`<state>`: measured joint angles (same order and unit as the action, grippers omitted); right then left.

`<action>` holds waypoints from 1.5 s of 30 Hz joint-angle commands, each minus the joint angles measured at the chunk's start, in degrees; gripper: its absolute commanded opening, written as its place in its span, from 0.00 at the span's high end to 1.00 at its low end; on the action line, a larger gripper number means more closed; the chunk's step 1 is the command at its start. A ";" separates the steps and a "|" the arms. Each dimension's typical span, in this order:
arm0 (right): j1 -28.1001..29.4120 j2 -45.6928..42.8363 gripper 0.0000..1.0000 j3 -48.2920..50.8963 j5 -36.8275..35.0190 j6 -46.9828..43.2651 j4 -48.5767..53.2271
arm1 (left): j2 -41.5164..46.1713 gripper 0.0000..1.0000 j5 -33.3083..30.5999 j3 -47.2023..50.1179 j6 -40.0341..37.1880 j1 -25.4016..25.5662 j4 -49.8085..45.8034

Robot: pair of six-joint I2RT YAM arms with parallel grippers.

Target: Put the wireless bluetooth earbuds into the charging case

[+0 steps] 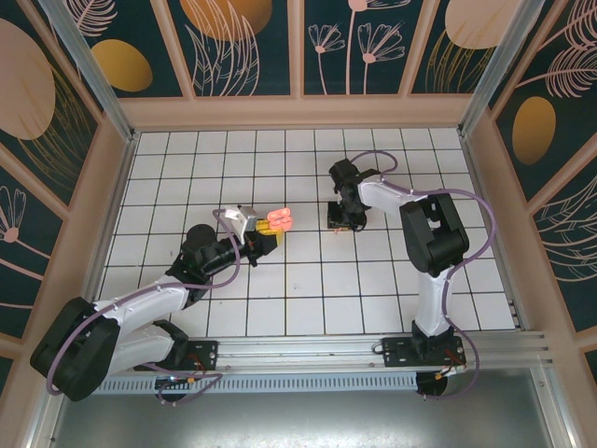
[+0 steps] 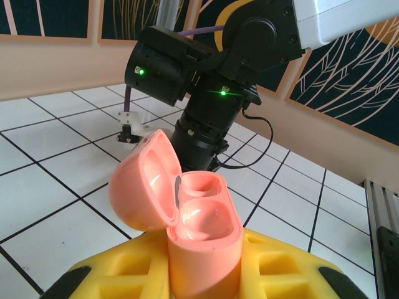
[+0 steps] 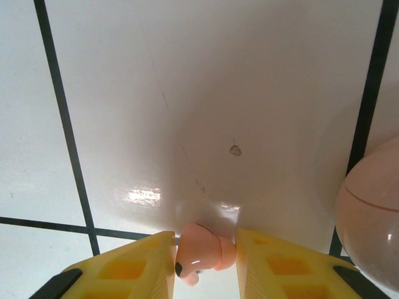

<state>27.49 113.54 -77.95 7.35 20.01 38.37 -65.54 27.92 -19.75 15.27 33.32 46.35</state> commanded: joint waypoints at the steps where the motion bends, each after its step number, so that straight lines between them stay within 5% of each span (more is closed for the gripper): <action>1: 0.33 1.35 0.68 0.14 0.38 0.40 -0.49 | 1.02 0.78 -0.57 -1.13 -0.81 0.02 0.59; 13: 0.26 -0.36 0.73 1.98 0.62 1.24 -2.46 | 0.94 0.79 -0.34 -1.05 -1.73 0.01 0.10; 24: 1.48 -15.63 0.75 5.24 -0.34 6.04 -10.74 | -0.59 0.82 -0.66 1.56 -8.56 0.11 6.44; 45: 23.05 -43.96 0.75 21.06 -16.08 13.79 -38.42 | -4.91 0.83 -4.74 -0.84 -20.68 2.58 12.02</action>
<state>48.88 71.33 -59.05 -4.05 31.29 6.20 -69.84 24.36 -18.96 -3.73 35.27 54.11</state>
